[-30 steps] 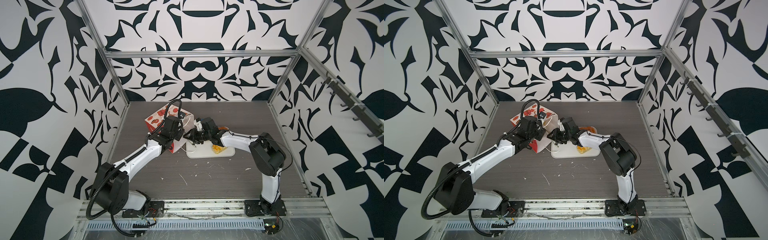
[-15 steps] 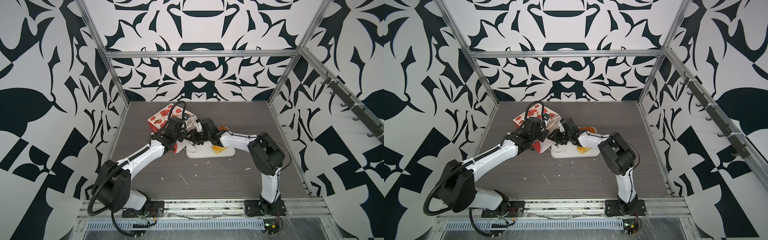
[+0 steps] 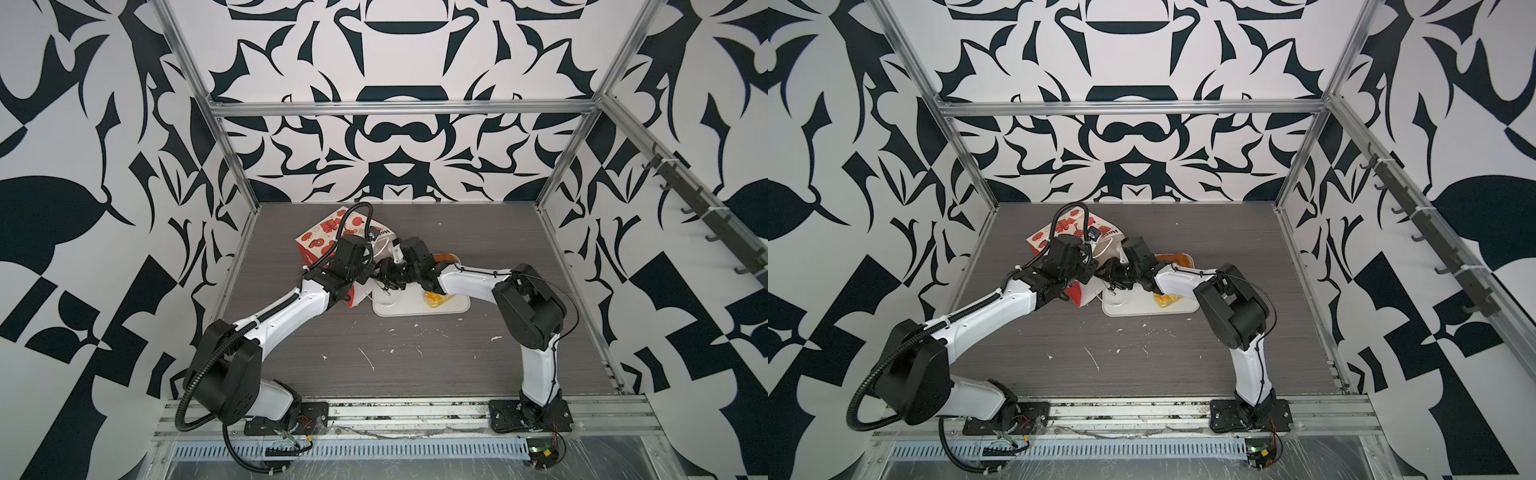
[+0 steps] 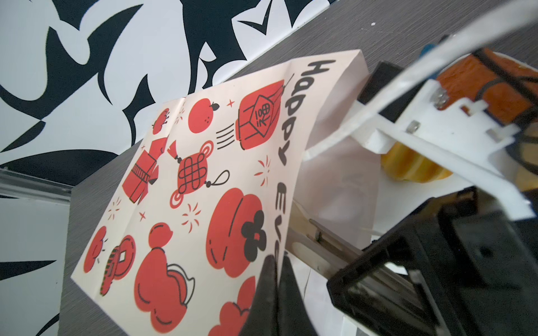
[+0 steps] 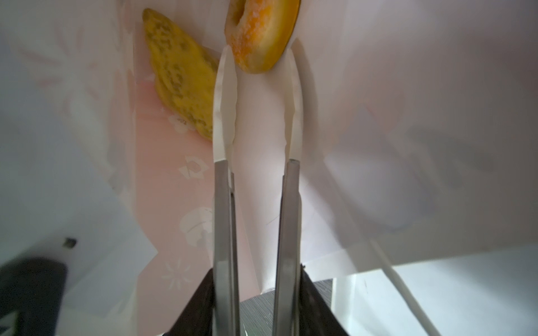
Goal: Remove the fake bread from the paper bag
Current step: 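Close the right gripper's tongs on the glazed ring donut inside the bag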
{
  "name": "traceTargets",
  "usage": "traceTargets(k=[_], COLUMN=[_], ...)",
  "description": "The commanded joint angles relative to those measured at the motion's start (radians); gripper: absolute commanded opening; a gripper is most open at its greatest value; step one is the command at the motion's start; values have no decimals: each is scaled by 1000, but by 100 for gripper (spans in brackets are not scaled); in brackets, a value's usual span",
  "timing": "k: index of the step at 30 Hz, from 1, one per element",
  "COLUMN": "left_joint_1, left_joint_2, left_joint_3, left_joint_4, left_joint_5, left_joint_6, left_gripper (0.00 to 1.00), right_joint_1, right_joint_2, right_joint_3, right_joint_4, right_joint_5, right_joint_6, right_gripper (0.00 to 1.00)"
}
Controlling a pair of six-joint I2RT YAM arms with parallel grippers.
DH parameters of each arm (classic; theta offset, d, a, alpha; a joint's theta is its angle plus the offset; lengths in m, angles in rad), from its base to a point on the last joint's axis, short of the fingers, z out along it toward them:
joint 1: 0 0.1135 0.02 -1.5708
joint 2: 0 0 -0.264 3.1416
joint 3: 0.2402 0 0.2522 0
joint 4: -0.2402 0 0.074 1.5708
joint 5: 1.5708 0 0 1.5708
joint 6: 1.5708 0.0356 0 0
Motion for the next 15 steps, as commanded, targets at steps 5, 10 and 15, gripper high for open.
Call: traceTargets(k=[5, 10, 15], left_joint_1=[-6, -6, -6], left_joint_2=[-22, -18, -10], left_joint_3=[-13, -15, -15], left_joint_4=[30, 34, 37], left_joint_5=[6, 14, 21], left_joint_6=[-4, -5, -4], left_gripper=[0, 0, 0], right_joint_1=[-4, -9, -13], right_joint_2=[12, 17, 12], right_joint_3=[46, 57, 58], right_joint_4=[81, 75, 91], right_joint_5=[6, 8, 16], right_joint_6=[30, 29, 38], right_gripper=[43, 43, 43])
